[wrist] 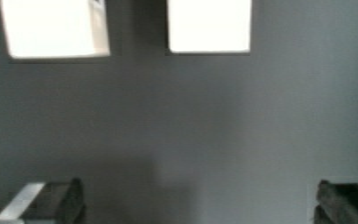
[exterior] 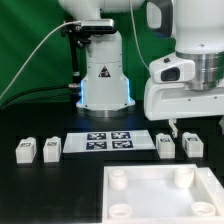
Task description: Assemble one leg
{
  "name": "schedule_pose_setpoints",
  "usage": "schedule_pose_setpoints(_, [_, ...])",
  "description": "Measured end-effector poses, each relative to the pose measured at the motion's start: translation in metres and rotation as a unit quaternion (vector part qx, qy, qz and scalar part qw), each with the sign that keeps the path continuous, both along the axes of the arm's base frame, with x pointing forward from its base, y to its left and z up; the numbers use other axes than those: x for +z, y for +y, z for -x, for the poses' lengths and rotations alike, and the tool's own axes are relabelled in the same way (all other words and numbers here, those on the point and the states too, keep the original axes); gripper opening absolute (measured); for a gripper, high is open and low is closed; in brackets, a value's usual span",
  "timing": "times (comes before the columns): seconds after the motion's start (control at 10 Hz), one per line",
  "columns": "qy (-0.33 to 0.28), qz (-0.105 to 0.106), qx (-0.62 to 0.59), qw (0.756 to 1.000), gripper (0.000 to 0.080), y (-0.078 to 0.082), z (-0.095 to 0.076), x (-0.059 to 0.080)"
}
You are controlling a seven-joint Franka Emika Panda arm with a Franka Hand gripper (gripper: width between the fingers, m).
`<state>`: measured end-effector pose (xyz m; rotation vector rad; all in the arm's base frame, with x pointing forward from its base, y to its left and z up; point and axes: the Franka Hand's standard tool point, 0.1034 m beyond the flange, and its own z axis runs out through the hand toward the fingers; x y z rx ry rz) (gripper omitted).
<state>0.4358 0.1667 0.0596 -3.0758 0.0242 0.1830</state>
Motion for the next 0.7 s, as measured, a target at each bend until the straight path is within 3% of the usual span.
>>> schedule_pose_setpoints(0.3, [0.158,0.011,-0.010,0.987,0.0649,0.009,0.013,-0.011])
schedule_pose_setpoints(0.4, [0.229,0.019,-0.005,0.973,0.0649,0.010,0.021,-0.015])
schedule_pose_setpoints(0.7, [0.354,0.028,0.006,0.935,0.0649,0.009,0.023,-0.020])
